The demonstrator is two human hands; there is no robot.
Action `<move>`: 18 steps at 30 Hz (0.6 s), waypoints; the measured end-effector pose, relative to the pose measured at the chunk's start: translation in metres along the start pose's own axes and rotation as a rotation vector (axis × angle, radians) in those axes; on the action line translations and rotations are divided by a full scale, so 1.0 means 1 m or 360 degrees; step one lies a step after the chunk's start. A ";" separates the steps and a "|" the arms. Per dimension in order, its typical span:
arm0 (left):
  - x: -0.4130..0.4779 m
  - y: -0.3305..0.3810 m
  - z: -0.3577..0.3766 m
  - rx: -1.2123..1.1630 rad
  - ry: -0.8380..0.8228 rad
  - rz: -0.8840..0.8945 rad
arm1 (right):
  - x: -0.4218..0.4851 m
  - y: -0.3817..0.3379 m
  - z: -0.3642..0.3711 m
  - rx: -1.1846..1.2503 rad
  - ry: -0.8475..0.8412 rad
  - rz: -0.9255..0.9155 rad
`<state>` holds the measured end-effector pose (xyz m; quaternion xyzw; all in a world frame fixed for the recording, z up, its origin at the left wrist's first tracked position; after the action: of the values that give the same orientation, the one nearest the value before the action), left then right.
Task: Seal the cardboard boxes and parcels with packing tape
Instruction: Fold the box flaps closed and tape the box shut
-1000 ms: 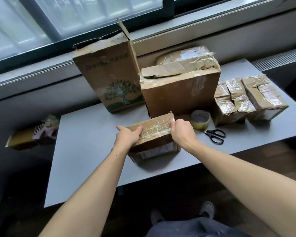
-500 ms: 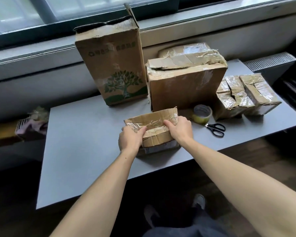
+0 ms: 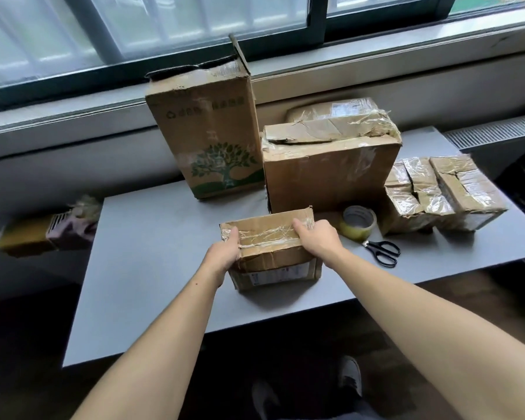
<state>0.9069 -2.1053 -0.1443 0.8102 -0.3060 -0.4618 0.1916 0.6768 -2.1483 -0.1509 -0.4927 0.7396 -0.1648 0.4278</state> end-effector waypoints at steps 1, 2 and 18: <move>-0.001 0.000 0.001 0.0060 0.0042 0.0041 | 0.001 0.000 -0.001 -0.0027 0.0024 -0.0052; -0.002 0.001 0.000 0.0145 0.0128 0.0090 | 0.002 0.000 -0.003 -0.0046 0.0045 -0.0100; -0.051 0.067 -0.033 0.0941 0.0559 0.0569 | 0.008 0.000 -0.029 0.0260 -0.0138 -0.0217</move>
<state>0.8947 -2.1201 -0.0556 0.8312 -0.5247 -0.1671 0.0768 0.6524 -2.1604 -0.1382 -0.5120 0.6693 -0.2319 0.4860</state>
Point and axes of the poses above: each hand's wrist, its own x-axis towards the middle knuckle, its own z-axis out of the palm, y = z × x, the point moved 4 cm from there along x, towards the middle knuckle
